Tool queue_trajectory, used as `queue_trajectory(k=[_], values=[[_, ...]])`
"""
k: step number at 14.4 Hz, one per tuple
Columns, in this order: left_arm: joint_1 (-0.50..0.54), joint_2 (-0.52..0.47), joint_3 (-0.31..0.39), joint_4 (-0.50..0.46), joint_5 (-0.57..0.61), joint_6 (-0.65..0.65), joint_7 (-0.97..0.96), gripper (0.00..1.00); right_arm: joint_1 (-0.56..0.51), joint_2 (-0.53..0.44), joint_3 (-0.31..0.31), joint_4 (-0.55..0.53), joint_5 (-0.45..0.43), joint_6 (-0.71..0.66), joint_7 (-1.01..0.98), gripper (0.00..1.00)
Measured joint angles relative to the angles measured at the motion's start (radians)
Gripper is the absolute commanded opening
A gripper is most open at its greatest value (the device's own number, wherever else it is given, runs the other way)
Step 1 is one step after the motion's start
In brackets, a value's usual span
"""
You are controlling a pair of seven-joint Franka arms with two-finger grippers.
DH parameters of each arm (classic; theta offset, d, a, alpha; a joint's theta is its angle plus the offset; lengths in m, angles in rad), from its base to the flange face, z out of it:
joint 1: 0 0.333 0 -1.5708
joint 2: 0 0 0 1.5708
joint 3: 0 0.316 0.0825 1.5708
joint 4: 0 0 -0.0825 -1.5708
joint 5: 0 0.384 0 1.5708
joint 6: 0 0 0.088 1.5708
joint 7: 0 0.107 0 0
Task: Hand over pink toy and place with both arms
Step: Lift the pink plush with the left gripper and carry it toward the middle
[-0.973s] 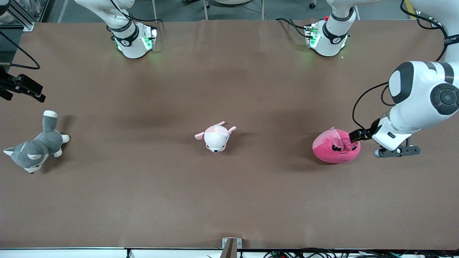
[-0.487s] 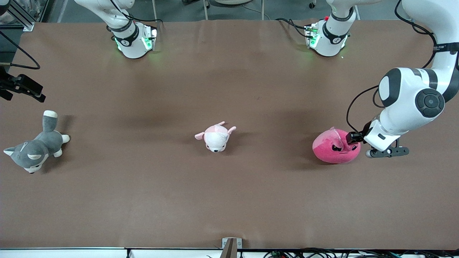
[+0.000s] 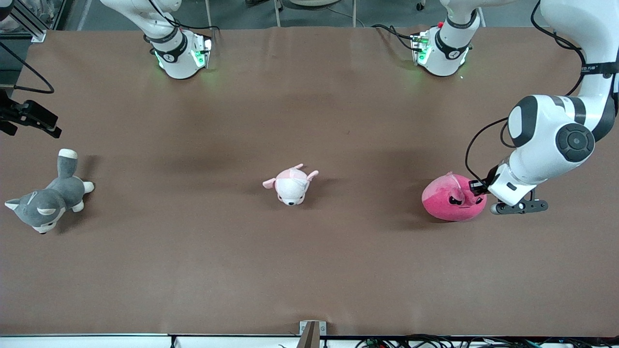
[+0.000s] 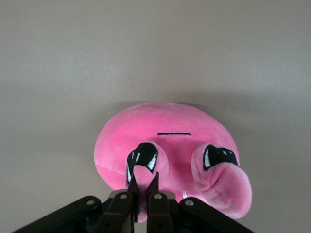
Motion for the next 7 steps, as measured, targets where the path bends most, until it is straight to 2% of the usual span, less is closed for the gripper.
queue_trajectory(k=[4, 7], values=[[-0.001, -0.041, -0.022, 0.052, 0.000, -0.001, 0.002, 0.00, 0.000, 0.000, 0.001, 0.000, 0.000, 0.000, 0.000, 1.00], [-0.005, -0.077, -0.086, 0.123, 0.000, -0.069, -0.004, 0.00, 0.000, 0.000, 0.001, 0.000, 0.045, 0.000, 0.000, 1.00]])
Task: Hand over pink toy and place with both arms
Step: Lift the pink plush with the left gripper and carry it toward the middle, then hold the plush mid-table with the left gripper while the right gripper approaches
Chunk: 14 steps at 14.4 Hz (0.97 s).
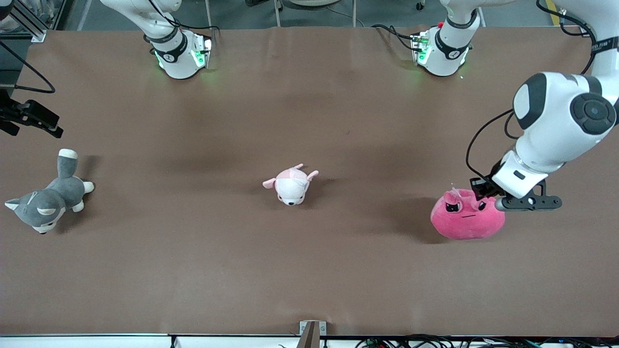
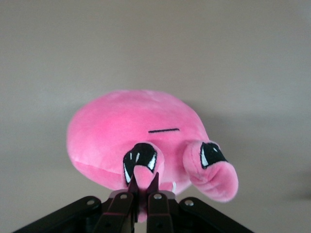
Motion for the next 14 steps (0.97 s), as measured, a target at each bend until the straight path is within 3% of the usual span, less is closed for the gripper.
queue_trajectory(k=[7, 10, 14], values=[[-0.011, -0.005, -0.136, 0.179, -0.162, -0.194, -0.042, 0.00, 0.029, -0.001, 0.003, 0.000, 0.137, -0.025, 0.001, 1.00], [-0.022, -0.001, -0.183, 0.235, -0.246, -0.213, -0.127, 0.00, 0.038, -0.001, 0.002, -0.001, 0.278, -0.043, 0.002, 1.00], [-0.146, 0.035, -0.222, 0.309, -0.276, -0.214, -0.453, 0.00, 0.045, 0.002, 0.001, -0.002, 0.404, -0.045, 0.002, 0.79]])
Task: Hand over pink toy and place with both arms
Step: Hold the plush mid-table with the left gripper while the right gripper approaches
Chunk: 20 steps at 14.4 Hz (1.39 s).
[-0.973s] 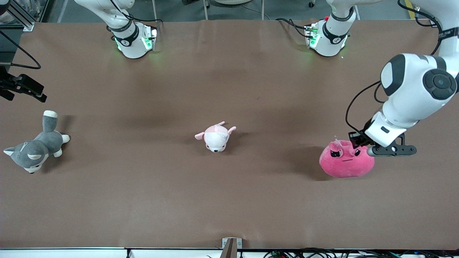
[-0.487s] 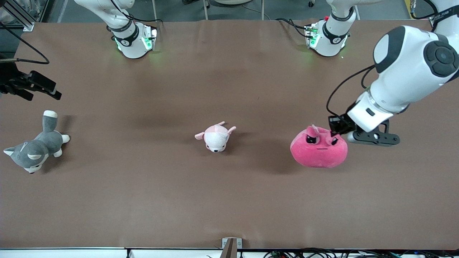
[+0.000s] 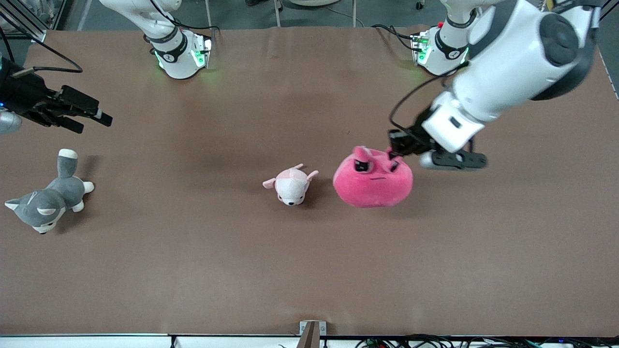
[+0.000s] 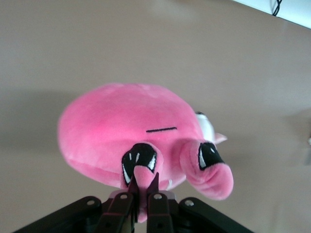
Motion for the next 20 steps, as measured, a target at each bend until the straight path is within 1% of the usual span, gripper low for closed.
queue_trajectory(k=[2, 5, 7, 11, 15, 20], values=[[-0.106, 0.039, -0.002, 0.056, 0.000, 0.005, -0.163, 0.00, 0.022, 0.003, 0.001, 0.000, 0.033, 0.003, 0.000, 0.77], [-0.200, 0.109, -0.002, 0.125, 0.000, 0.079, -0.304, 0.00, 0.068, 0.009, 0.002, 0.000, 0.075, 0.023, 0.039, 0.76], [-0.235, 0.150, -0.002, 0.142, 0.000, 0.162, -0.363, 0.00, 0.108, 0.012, 0.003, -0.001, 0.100, 0.041, 0.082, 0.76], [-0.298, 0.211, -0.003, 0.155, -0.001, 0.306, -0.467, 0.00, 0.176, 0.040, 0.004, -0.001, 0.115, 0.073, 0.118, 0.76], [-0.350, 0.255, -0.003, 0.180, -0.009, 0.383, -0.539, 0.00, 0.249, 0.086, 0.005, -0.001, 0.116, 0.147, 0.122, 0.77], [-0.381, 0.268, -0.003, 0.191, -0.019, 0.430, -0.563, 0.00, 0.305, 0.140, 0.005, 0.000, 0.117, 0.222, 0.123, 0.77]])
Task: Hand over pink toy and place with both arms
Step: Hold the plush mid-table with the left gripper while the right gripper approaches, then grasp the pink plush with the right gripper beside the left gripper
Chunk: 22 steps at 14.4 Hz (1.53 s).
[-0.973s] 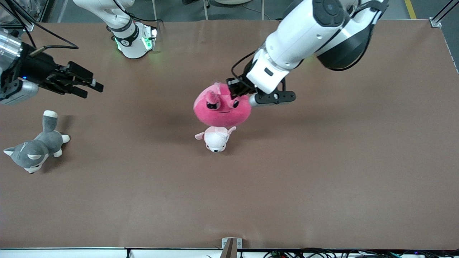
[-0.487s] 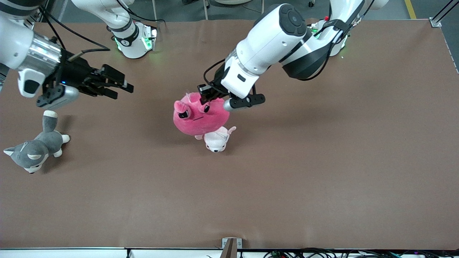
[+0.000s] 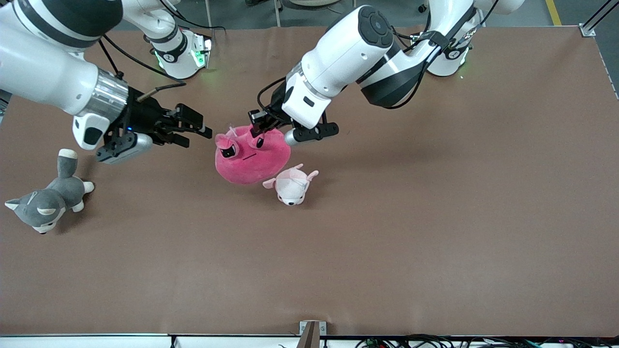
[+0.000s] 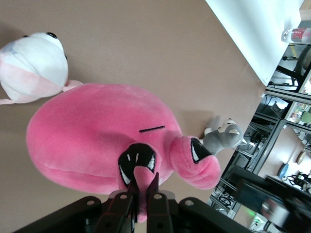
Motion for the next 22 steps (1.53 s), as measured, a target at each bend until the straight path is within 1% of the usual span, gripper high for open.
queue_trajectory(k=[5, 14, 16, 17, 20, 22], values=[[-0.016, 0.001, 0.000, 0.005, 0.000, 0.010, -0.025, 0.00, 0.044, 0.028, 0.000, 0.000, 0.000, 0.044, 0.000, 0.77], [-0.020, 0.003, 0.000, 0.005, 0.000, 0.010, -0.025, 0.01, 0.065, 0.031, -0.001, -0.011, -0.004, 0.017, 0.000, 0.75], [-0.020, 0.003, 0.000, 0.005, 0.000, 0.010, -0.025, 0.04, 0.065, 0.031, -0.003, -0.011, -0.023, 0.005, 0.000, 0.69], [-0.020, 0.003, 0.000, 0.005, 0.000, 0.010, -0.025, 0.06, 0.065, 0.031, -0.004, -0.011, -0.031, 0.000, 0.000, 0.62], [-0.020, 0.003, 0.001, 0.005, 0.000, 0.010, -0.025, 0.08, 0.065, 0.032, -0.004, -0.012, -0.040, -0.005, 0.000, 0.34], [-0.020, 0.003, 0.001, 0.005, 0.000, 0.010, -0.025, 0.10, 0.065, 0.032, -0.004, -0.012, -0.040, -0.007, 0.000, 0.22]])
